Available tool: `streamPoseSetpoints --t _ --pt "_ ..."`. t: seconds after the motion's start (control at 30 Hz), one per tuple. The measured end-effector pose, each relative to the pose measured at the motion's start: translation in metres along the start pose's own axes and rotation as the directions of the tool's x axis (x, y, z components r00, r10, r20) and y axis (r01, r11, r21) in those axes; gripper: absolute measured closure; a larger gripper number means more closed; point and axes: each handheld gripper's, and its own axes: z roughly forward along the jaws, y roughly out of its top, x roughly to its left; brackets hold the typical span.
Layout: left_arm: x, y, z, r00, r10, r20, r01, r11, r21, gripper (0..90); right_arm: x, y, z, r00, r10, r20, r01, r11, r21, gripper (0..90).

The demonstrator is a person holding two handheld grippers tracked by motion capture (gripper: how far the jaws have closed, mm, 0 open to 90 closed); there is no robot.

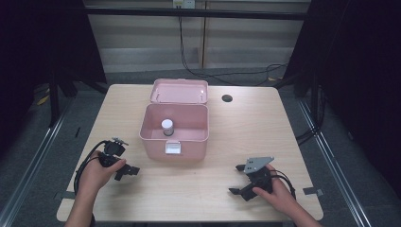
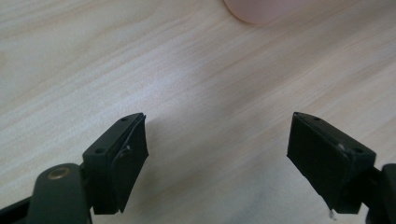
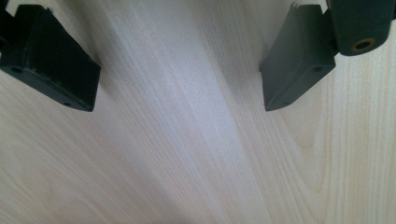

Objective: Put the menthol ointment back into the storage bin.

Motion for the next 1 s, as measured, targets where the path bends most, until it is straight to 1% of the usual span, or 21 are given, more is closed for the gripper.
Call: streamPoseSetpoints --t 0.03,0.07,0.1,0.17,0.2,0.23,0.27,0.3,0.37,0.43,0.5,0.53,0.57,0.63,0.7,0.73,0.77,0.8,0.83,0.9,1.0 --pt "0.000 -0.001 0.002 1.0000 -0.003 -0.005 0.002 0.9999 -0.013 19.5 0.000 0.000 0.000 1.0000 0.000 0.000 0.000 1.000 0.000 11.0" --pt "0.000 -0.002 0.003 0.9999 0.015 -0.006 -0.015 0.9998 -0.015 19.3 0.000 0.000 0.000 1.0000 0.000 0.000 0.000 1.000 0.000 11.0" --pt "-0.002 -0.003 0.006 1.0000 0.004 -0.005 -0.004 0.9995 -0.030 19.1 0.000 0.000 0.000 1.0000 0.000 0.000 0.000 1.000 0.000 11.0" --pt "-0.001 -0.005 0.009 0.9998 0.022 -0.005 -0.022 0.9991 -0.036 18.9 0.000 0.000 0.000 1.0000 0.000 0.000 0.000 1.000 0.000 11.0" --pt "-0.001 -0.006 0.010 0.9995 0.031 -0.006 -0.031 0.9983 -0.049 18.8 0.000 0.000 0.000 1.0000 0.000 0.000 0.000 1.000 0.000 11.0" --pt "-0.001 -0.007 0.011 0.9997 0.025 -0.003 -0.025 0.9980 -0.058 16.7 0.000 0.000 0.000 1.0000 0.000 0.000 0.000 1.000 0.000 11.0" --pt "-0.001 -0.007 0.011 0.9998 0.021 -0.004 -0.022 0.9976 -0.066 17.0 0.000 0.000 0.000 1.0000 0.000 0.000 0.000 1.000 0.000 11.0" --pt "-0.001 -0.007 0.011 0.9996 0.028 -0.004 -0.029 0.9975 -0.065 17.0 0.000 0.000 0.000 1.0000 0.000 0.000 0.000 1.000 0.000 11.0" --pt "-0.002 -0.008 0.012 0.9992 0.041 -0.004 -0.041 0.9960 -0.079 15.5 0.000 0.000 0.000 1.0000 0.000 0.000 0.000 1.000 0.000 11.0" --pt "-0.002 -0.010 0.015 0.9974 0.072 -0.011 -0.072 0.9912 -0.111 14.9 0.000 0.000 0.000 1.0000 0.000 0.000 0.000 1.000 0.000 11.0" --pt "-0.002 -0.012 0.016 0.9952 0.096 -0.019 -0.097 0.9871 -0.127 11.7 0.000 0.000 0.000 1.0000 0.000 0.000 0.000 1.000 0.000 11.0" --pt "-0.002 -0.013 0.017 0.9943 0.105 -0.022 -0.107 0.9847 -0.138 11.7 0.000 0.000 0.000 1.0000 0.000 0.000 0.000 1.000 0.000 11.0" --pt "-0.003 -0.015 0.018 0.9930 0.116 -0.024 -0.118 0.9820 -0.147 9.6 0.000 0.000 0.000 1.0000 0.000 0.000 0.000 1.000 0.000 11.0" --pt "-0.005 -0.018 0.023 0.9903 0.132 -0.044 -0.138 0.9749 -0.175 4.3 0.000 0.000 0.000 1.0000 0.000 0.000 0.000 1.000 0.000 11.0" --pt "-0.006 -0.020 0.025 0.9799 0.187 -0.071 -0.197 0.9639 -0.180 0.0 0.000 0.000 0.000 1.0000 0.000 0.000 0.000 1.000 0.000 11.0" --pt "-0.006 -0.021 0.026 0.9821 0.178 -0.062 -0.187 0.9635 -0.192 0.0 0.000 0.000 0.000 1.0000 0.000 0.000 0.000 1.000 0.000 11.0" --pt "-0.005 -0.022 0.026 0.9810 0.182 -0.069 -0.192 0.9608 -0.200 0.0 0.000 0.000 0.000 1.0000 0.000 0.000 0.000 1.000 0.000 11.0" --pt "-0.004 -0.023 0.026 0.9817 0.178 -0.068 -0.189 0.9584 -0.214 0.0 0.000 0.000 0.000 1.0000 -0.001 0.000 0.001 1.000 0.000 11.0" --pt "-0.002 -0.025 0.026 0.9800 0.189 -0.063 -0.198 0.9537 -0.226 0.0 0.000 0.000 0.000 1.0000 0.000 0.000 0.000 1.000 0.000 11.0" --pt "-0.001 -0.027 0.027 0.9797 0.190 -0.065 -0.200 0.9471 -0.251 0.0 0.000 0.000 0.000 1.0000 0.000 0.000 0.000 1.000 0.000 11.0" --pt "-0.001 -0.027 0.027 0.9798 0.189 -0.066 -0.199 0.9467 -0.253 0.0 0.000 0.000 0.000 1.0000 0.000 0.000 0.000 1.000 0.000 11.0"
